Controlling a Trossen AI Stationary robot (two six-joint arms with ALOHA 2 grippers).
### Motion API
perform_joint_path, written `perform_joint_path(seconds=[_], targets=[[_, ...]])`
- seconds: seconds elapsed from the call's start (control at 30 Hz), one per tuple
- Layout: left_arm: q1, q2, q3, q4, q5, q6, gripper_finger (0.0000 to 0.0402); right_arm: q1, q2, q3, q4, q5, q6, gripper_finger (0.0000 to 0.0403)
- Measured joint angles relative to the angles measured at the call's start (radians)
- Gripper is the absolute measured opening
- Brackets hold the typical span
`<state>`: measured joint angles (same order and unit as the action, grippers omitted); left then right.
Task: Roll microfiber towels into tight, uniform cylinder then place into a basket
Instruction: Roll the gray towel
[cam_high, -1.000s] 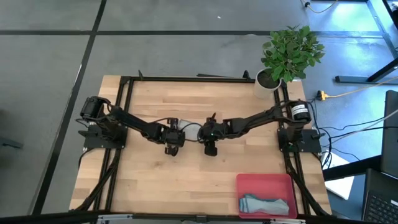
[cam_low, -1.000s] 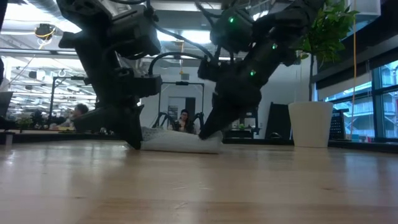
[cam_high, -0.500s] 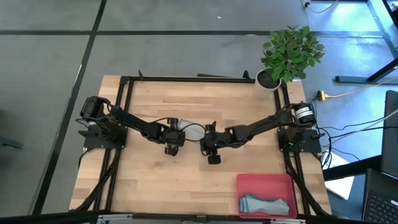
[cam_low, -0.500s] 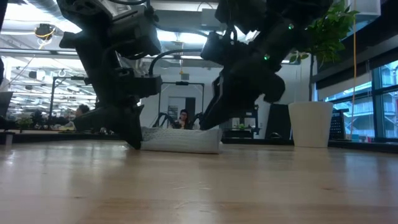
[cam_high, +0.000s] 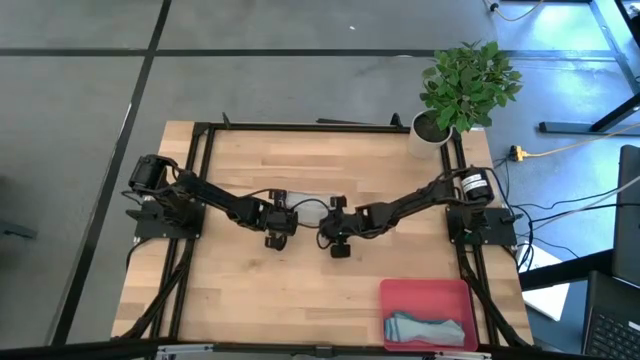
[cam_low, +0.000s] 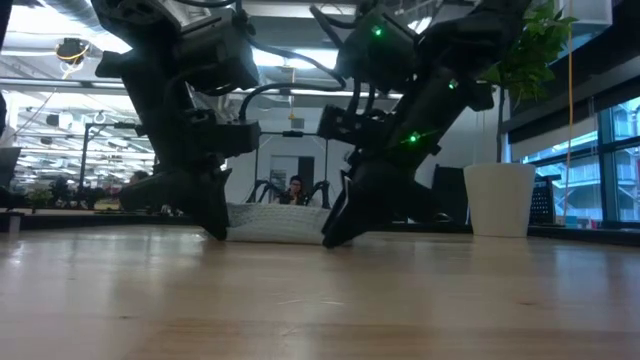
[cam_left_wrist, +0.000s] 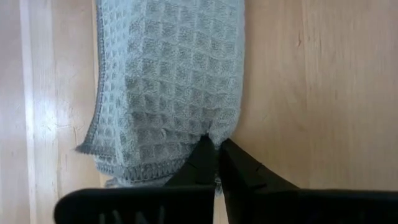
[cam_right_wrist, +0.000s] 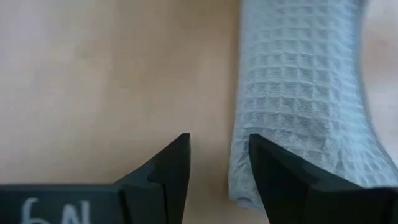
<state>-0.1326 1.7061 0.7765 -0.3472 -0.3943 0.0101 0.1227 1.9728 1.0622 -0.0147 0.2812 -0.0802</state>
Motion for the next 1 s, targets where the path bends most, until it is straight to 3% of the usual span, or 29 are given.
perform_joint_path(seconds=[0.17,0.8,1.0], targets=[[0.0,0.0,0.0,0.0,0.002,0.0,0.0,0.002,0.003,-0.001,0.003,0.108,-0.026,0.0165],[0.0,0.0,0.0,-0.002,0.002,0.002,0.0,0.013,0.003,0.012,0.071,0.106,-0.145,0.0165],[0.0,0.0,0.0,-0.002,0.003,0.002,0.0,0.007,0.002,0.026,0.072,0.166,-0.176,0.0165]])
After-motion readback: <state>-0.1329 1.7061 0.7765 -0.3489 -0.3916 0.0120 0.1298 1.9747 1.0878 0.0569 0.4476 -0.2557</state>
